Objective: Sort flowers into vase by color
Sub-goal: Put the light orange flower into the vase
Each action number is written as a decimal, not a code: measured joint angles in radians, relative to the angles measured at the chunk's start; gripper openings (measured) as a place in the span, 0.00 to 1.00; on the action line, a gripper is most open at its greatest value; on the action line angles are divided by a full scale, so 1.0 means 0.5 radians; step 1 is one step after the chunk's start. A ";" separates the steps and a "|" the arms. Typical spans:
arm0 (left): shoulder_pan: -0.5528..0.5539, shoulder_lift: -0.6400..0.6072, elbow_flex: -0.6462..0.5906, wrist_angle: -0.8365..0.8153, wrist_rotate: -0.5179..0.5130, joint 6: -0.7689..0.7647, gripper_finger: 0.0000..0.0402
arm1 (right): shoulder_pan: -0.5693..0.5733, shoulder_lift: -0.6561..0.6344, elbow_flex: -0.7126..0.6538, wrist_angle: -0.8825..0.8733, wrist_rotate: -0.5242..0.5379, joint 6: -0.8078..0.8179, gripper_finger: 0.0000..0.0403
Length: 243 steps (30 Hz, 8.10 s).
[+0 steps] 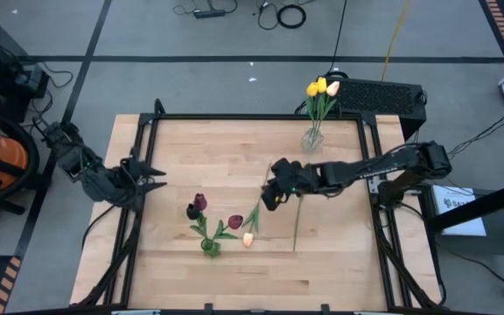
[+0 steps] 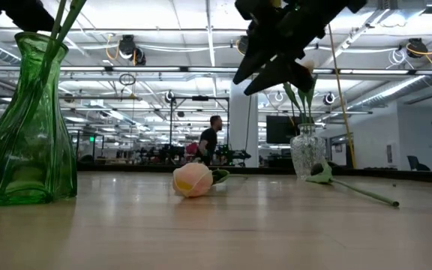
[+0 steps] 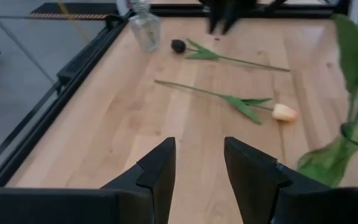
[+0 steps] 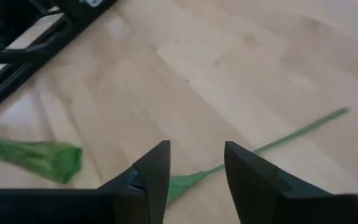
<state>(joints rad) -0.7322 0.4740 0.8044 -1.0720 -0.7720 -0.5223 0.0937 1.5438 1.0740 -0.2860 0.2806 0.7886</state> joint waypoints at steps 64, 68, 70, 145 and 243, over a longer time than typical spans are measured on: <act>1.268 0.132 -0.655 1.277 0.861 0.015 0.36 | -0.018 1.229 0.797 -0.610 -0.604 -3.029 0.37; 1.268 0.132 -0.655 1.274 0.844 0.058 0.36 | -0.022 1.242 0.797 -0.660 -0.670 -2.772 0.14; 1.268 0.132 -0.655 1.274 0.832 0.112 0.36 | -0.021 1.233 0.797 -0.701 -0.677 -2.698 0.05; 1.744 0.106 -0.653 1.744 1.329 0.797 0.36 | -0.501 -1.699 -1.193 1.469 1.051 -1.741 0.00; 1.745 0.106 -0.654 1.740 1.238 0.744 0.36 | -1.152 -1.467 -1.228 0.964 0.377 -1.401 0.33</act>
<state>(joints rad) 0.1402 0.5270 0.4774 -0.2020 -0.1532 -0.1501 -0.4824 0.8105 0.4599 0.1958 0.4692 0.0879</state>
